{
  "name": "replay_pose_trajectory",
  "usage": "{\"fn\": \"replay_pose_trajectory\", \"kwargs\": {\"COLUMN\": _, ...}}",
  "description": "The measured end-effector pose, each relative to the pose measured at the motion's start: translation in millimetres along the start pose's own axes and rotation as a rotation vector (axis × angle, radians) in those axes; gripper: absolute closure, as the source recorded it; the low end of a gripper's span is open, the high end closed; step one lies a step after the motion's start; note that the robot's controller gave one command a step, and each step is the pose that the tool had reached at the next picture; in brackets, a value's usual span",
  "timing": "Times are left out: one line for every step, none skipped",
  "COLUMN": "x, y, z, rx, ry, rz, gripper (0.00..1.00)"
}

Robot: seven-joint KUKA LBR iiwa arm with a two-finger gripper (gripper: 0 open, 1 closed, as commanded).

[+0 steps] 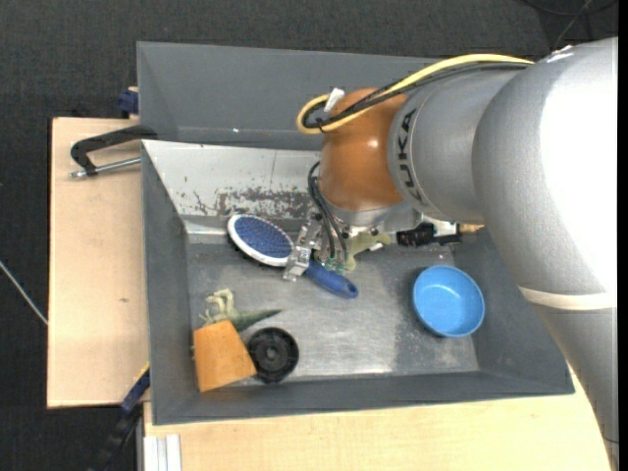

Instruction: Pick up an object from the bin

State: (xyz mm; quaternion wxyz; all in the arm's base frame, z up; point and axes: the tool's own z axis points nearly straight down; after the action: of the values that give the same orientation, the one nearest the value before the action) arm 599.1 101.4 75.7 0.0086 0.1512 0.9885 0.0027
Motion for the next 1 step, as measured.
{"fn": "replay_pose_trajectory", "kwargs": {"x": 17.2, "y": -20.9, "z": -114.3, "rx": 0.003, "ry": 0.007, "rz": -0.073, "gripper": 1.00}}
